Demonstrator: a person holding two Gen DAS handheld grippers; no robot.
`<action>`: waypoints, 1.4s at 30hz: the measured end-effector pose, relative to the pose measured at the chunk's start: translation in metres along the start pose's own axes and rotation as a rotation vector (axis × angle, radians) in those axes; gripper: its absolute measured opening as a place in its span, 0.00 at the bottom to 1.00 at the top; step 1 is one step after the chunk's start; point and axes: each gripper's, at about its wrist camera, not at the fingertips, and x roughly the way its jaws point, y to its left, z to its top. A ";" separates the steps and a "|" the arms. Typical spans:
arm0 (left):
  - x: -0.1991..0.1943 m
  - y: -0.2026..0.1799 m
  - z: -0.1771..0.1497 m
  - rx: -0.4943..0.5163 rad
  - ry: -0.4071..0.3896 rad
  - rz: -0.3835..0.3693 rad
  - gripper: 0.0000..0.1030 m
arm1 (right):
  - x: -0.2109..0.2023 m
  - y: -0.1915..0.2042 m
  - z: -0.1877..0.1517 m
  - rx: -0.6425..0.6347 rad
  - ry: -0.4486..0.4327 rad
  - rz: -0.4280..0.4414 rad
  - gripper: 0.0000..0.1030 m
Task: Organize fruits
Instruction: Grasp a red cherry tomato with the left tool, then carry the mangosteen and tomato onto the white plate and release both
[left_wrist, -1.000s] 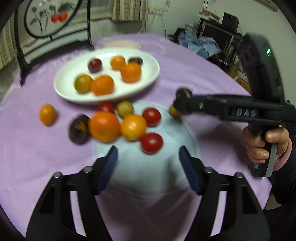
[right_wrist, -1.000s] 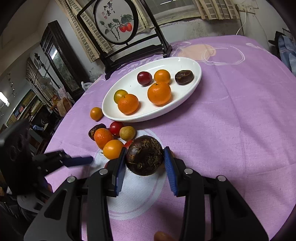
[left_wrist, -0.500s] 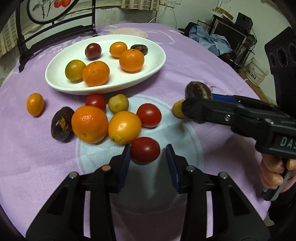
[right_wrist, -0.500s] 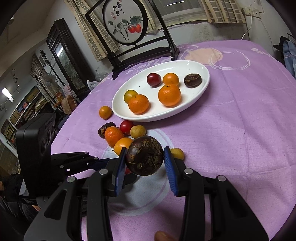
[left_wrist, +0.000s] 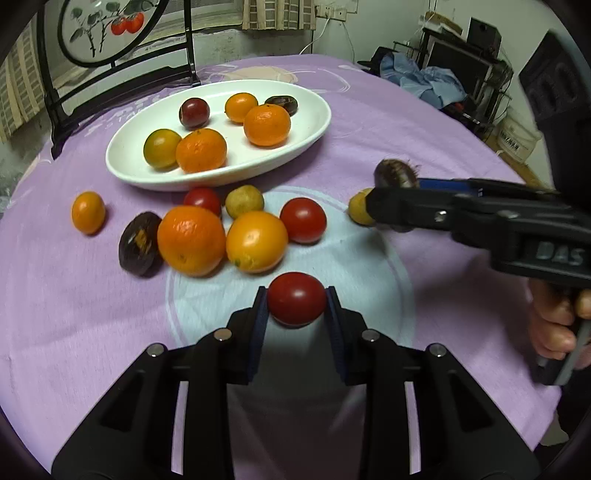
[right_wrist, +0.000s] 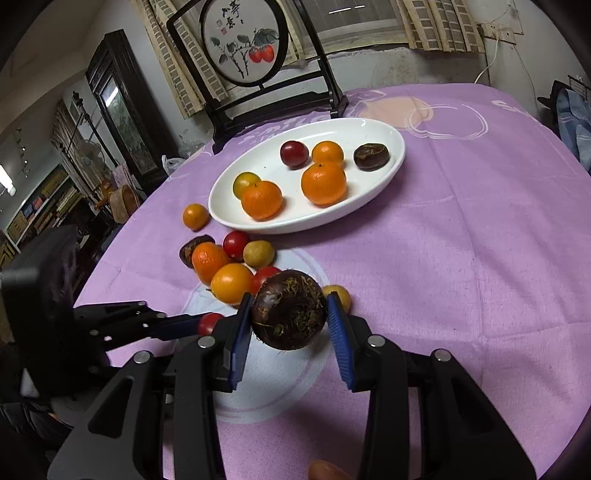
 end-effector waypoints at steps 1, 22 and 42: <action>-0.004 0.003 -0.002 -0.014 -0.010 -0.023 0.31 | 0.000 0.002 -0.001 -0.013 0.002 0.008 0.39; 0.012 0.109 0.128 -0.245 -0.211 0.128 0.30 | 0.067 0.010 0.104 -0.057 -0.152 -0.127 0.39; -0.036 0.113 0.060 -0.293 -0.274 0.236 0.97 | 0.025 -0.015 0.045 -0.090 -0.034 -0.156 0.62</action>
